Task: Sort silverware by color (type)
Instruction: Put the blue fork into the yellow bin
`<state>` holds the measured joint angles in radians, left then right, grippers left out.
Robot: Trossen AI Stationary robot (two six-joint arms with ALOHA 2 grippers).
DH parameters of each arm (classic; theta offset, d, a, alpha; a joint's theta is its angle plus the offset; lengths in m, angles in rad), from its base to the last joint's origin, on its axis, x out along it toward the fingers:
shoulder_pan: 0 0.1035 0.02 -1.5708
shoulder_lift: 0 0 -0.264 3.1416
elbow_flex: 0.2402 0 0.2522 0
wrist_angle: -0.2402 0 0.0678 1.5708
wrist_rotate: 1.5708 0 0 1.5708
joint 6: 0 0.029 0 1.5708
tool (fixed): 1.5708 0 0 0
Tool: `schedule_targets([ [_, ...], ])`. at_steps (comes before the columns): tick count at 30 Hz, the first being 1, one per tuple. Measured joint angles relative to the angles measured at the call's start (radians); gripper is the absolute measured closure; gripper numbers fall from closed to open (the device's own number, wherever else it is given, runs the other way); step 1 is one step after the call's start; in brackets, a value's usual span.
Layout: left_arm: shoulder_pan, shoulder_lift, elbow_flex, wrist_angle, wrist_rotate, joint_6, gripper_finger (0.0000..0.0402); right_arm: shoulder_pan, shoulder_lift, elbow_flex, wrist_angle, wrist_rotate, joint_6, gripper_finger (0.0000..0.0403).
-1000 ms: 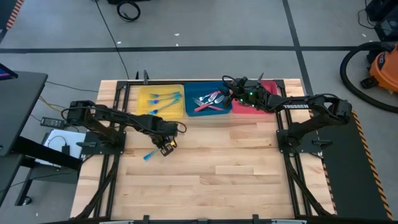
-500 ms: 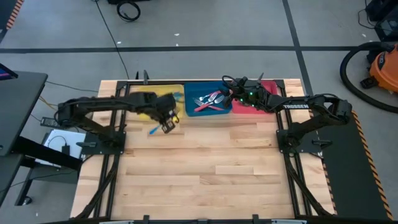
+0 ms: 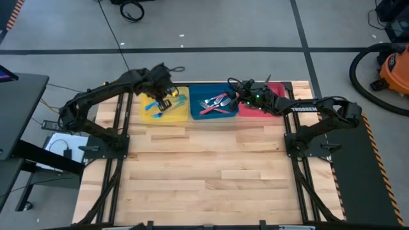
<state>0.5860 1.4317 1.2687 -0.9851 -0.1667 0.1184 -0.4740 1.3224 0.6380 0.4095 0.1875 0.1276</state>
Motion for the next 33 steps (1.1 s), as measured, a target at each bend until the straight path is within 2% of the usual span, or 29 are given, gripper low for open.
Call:
schedule_targets([
  [7,0.115,0.109,0.0,0.006,0.089,0.068,0.0396,0.0,0.0,0.0,-0.01,0.0,0.0,0.0234],
  [13,0.116,0.224,0.0,0.009,0.11,0.151,0.0396,0.0,0.0,0.0,-0.035,0.0,0.0,0.0234],
  [19,0.118,0.3,0.0,0.018,0.112,0.165,0.0395,0.0,0.0,0.0,-0.067,0.0,0.001,0.0234],
  [33,0.118,0.337,0.0,0.023,0.129,0.209,0.0364,0.021,0.0,0.0,-0.11,0.0,0.011,0.0234],
])
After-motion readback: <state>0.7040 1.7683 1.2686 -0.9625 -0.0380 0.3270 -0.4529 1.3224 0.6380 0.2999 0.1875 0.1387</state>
